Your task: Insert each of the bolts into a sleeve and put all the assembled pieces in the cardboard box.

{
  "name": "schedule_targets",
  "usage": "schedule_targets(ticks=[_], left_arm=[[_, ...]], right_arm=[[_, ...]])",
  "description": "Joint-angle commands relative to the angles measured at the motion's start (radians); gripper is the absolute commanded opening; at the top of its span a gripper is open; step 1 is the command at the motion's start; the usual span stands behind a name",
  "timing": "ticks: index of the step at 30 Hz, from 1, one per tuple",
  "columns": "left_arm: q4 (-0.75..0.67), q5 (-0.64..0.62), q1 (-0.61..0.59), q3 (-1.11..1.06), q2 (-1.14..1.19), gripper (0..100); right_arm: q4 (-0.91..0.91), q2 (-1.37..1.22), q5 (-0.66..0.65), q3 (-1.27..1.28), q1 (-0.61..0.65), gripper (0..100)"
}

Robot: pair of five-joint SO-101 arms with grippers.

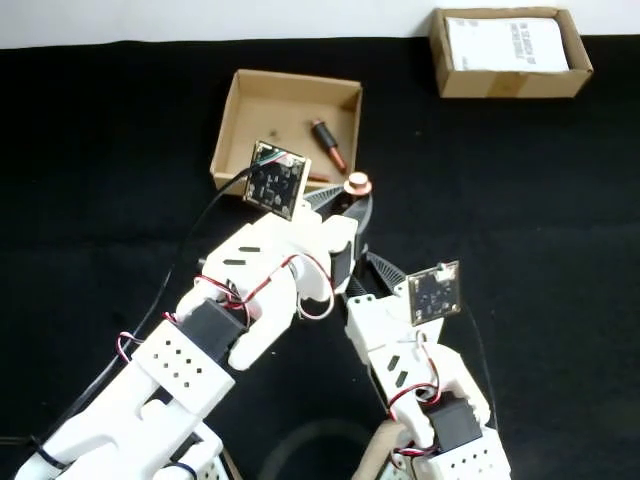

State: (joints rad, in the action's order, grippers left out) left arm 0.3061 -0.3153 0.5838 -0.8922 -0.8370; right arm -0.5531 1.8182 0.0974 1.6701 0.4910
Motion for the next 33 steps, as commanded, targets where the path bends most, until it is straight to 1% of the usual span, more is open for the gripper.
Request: schedule_targets(ticks=[1,4,9,11,30,33], left_arm=[[-0.002,-0.005,0.015,0.059,0.004,1],[-0.002,-0.005,0.015,0.077,0.041,1],[0.003,-0.003,0.015,0.173,0.124,1],[0.005,0.0,0.015,0.173,0.134,1],[0.005,-0.005,0.016,-0.073,-0.004,1],[0.063,0.002,0.015,-0.104,-0.027,1]], right_arm=[[-0.001,0.01,0.006,0.13,0.005,1.2],[-0.001,0.01,0.006,0.13,0.005,1.2],[-0.001,0.01,0.006,0.13,0.005,1.2],[-0.001,0.012,0.005,0.13,0.005,1.2],[-0.001,0.013,0.002,0.125,0.004,1.2],[-0.001,0.013,0.002,0.125,0.004,1.2]])
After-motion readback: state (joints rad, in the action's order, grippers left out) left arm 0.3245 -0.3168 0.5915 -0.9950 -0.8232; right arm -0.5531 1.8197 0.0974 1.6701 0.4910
